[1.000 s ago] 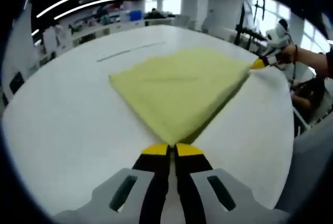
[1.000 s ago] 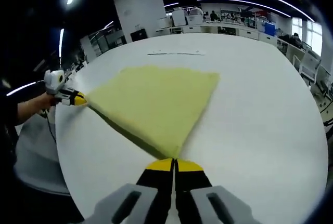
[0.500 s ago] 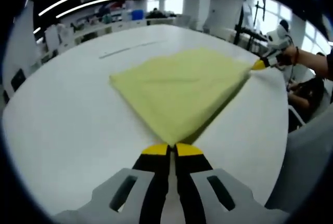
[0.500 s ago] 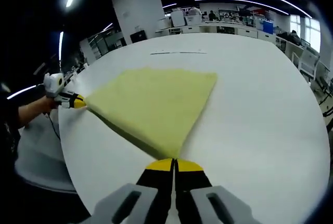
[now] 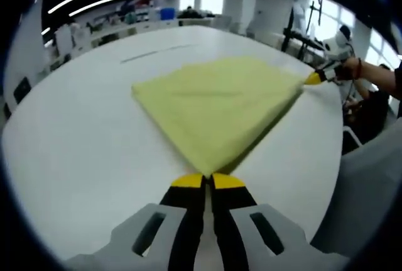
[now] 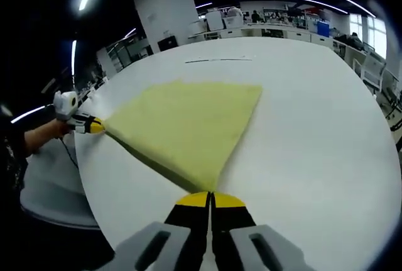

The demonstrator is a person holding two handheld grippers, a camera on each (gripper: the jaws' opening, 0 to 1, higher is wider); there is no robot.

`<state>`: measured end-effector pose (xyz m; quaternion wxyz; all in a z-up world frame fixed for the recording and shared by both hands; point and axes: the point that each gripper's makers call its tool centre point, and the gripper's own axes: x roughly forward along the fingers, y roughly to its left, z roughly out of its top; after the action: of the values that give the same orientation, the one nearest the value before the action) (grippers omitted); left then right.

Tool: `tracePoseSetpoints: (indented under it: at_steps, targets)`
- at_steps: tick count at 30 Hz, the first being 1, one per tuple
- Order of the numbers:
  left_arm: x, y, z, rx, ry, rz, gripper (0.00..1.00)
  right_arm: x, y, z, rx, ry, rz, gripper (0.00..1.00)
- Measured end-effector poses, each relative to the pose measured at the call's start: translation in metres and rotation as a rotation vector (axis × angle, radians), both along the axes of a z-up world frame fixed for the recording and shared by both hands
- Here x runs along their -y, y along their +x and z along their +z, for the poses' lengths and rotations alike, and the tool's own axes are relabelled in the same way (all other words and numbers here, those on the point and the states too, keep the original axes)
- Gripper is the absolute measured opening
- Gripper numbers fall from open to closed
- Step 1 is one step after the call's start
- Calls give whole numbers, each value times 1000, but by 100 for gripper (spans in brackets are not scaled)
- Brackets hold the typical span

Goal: Fold the garment on the visible template until the final outline fits inside the template.

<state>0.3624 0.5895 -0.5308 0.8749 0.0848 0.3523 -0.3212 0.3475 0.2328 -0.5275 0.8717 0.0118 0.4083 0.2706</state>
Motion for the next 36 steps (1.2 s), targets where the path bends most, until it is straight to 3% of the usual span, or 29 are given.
tracePoseSetpoints:
  at_steps: [9,11,14,18,27,36]
  targets:
    - [-3,-1,-1,-41,-60,78,2,2,-2,0,-30,5,-51,0]
    - [-6,-2,1,-58,-76,110,5,5,0,1,-29,-5,-79,7]
    - [-9,-2,8,-72,-129,168,17,5,2,9,-29,1,-103,25]
    - [-10,1,29,-45,-193,230,39,-1,7,28,16,-13,-109,46]
    - [-4,-3,68,19,-219,241,67,-25,5,67,79,6,-63,66]
    - [-2,-17,103,63,-221,246,82,-40,-11,100,109,27,-42,78]
